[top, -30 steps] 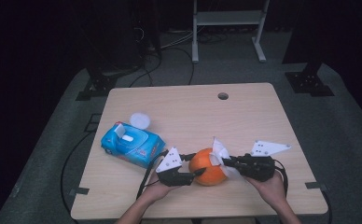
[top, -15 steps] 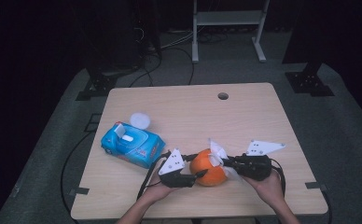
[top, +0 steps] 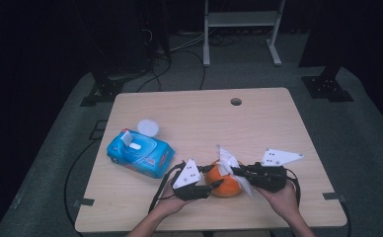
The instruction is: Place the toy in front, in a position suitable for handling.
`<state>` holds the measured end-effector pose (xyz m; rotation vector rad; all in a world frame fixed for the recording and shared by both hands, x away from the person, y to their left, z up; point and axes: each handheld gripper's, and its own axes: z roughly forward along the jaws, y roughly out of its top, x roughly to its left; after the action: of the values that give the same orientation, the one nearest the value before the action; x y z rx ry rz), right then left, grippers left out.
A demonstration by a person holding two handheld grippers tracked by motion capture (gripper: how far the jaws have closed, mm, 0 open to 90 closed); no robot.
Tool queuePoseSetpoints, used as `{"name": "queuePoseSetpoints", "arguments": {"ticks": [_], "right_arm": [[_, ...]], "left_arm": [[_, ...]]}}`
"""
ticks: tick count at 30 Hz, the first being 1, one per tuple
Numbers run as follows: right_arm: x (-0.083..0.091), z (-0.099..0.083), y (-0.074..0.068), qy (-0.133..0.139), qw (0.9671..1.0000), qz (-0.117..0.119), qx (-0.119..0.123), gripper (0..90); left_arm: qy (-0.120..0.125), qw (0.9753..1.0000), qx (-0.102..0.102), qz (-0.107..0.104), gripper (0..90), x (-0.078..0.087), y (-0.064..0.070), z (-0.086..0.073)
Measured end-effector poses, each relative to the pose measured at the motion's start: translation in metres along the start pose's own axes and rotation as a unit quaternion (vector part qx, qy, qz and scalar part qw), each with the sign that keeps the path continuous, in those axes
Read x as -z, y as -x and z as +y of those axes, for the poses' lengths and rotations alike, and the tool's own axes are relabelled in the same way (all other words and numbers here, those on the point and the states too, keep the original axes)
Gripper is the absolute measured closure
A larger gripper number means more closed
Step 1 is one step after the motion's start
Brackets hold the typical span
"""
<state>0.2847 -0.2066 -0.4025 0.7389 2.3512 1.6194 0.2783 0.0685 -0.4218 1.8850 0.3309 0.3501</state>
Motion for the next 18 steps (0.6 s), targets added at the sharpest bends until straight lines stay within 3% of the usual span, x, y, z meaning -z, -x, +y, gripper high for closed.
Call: {"name": "queuePoseSetpoints", "arguments": {"ticks": [3,5,8,10,13,14,16,18], "right_arm": [[0.003,-0.002,0.005,-0.004,0.9999,-0.010,-0.004,85.5],[0.004,-0.001,0.005,-0.007,0.9998,-0.016,0.000,85.5],[0.004,-0.004,0.006,-0.011,0.9998,-0.016,-0.005,85.5],[0.005,-0.004,0.007,-0.012,0.9998,-0.012,-0.008,85.5],[0.006,-0.005,0.008,-0.011,0.9998,-0.007,-0.013,85.4],[0.006,-0.005,0.008,-0.011,0.9998,-0.007,-0.013,85.4],[0.005,-0.004,0.006,-0.010,0.9999,-0.002,-0.012,85.4],[0.007,-0.001,0.004,0.000,1.0000,0.001,-0.009,85.4]], "left_arm": [[0.003,1.0000,0.000,-0.003,51.7,0.000,0.001,0.001],[0.004,1.0000,-0.003,0.001,47.7,-0.002,0.001,0.001],[0.002,0.9999,-0.004,0.010,29.8,-0.005,0.000,0.000],[-0.007,1.0000,0.004,0.004,17.8,-0.009,-0.002,-0.003],[-0.028,0.9994,0.019,-0.010,13.0,-0.018,-0.003,-0.008],[-0.028,0.9994,0.019,-0.010,12.4,-0.018,-0.003,-0.008],[-0.031,0.9995,0.002,0.001,23.3,-0.020,0.000,-0.007],[-0.046,0.9989,-0.005,-0.003,34.9,-0.015,0.000,0.000]]}}
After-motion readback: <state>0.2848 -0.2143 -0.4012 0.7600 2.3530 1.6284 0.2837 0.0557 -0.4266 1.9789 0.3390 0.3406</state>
